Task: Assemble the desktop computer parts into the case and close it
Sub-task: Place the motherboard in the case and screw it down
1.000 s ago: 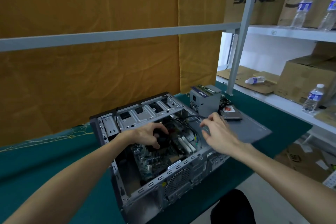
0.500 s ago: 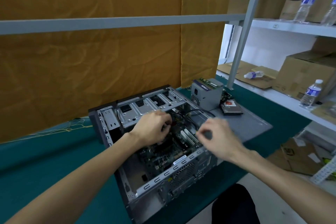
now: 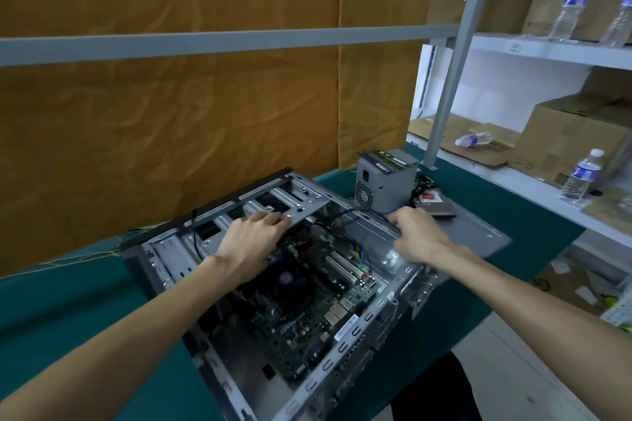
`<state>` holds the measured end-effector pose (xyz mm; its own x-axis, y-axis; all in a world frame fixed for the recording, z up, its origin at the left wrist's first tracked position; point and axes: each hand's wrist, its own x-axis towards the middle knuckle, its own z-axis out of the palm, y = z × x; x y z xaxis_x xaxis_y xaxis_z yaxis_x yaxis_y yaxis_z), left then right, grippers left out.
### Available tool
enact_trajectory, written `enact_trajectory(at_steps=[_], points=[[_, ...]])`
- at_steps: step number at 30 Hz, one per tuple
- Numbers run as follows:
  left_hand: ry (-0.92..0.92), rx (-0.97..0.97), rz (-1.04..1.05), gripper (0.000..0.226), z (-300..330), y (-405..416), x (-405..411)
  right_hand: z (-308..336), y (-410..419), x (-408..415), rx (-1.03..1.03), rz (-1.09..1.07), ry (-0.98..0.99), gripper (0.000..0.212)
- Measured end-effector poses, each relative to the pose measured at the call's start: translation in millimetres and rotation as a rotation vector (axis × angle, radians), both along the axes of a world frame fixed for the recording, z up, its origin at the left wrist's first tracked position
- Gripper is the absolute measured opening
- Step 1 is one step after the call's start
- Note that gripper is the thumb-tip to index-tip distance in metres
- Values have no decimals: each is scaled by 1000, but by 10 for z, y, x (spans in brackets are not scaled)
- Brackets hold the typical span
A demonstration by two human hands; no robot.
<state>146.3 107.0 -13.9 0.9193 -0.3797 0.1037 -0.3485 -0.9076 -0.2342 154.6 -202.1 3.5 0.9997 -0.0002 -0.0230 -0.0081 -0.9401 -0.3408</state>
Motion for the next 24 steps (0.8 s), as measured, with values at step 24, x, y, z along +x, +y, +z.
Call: enact_trajectory(at_steps=[24], points=[[149, -480, 256, 89, -39, 406, -587, -129, 1062, 715, -206, 294, -212, 54]])
